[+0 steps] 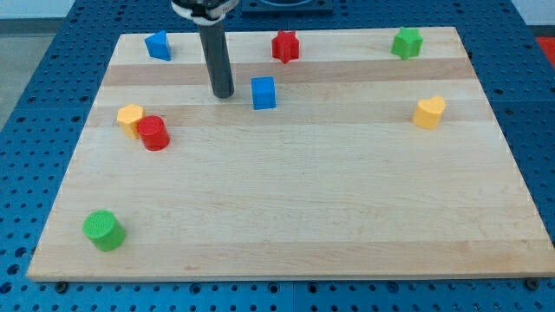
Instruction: Place the blue cube bottom center of the board
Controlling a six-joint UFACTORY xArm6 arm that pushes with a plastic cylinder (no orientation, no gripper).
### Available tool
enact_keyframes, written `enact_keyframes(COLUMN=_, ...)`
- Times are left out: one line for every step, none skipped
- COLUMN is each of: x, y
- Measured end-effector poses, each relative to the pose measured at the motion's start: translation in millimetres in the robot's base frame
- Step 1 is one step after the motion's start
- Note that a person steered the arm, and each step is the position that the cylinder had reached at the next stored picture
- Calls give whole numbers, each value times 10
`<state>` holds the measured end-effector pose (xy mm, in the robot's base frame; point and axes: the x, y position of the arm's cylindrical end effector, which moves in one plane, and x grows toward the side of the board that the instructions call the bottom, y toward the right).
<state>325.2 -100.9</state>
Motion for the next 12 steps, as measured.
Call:
enact_keyframes(x=-175, y=208)
enact_keyframes(x=-177, y=521)
enact_keyframes(x=-118, y=619)
enact_keyframes(x=72, y=634)
enact_keyframes(x=296, y=661)
enact_keyframes(x=533, y=668)
enact_keyframes(x=738, y=668)
enact_keyframes(x=937, y=668)
enact_keyframes(x=1090, y=668)
enact_keyframes(x=1268, y=668)
enact_keyframes(x=1271, y=589)
enact_keyframes(x=1271, y=436)
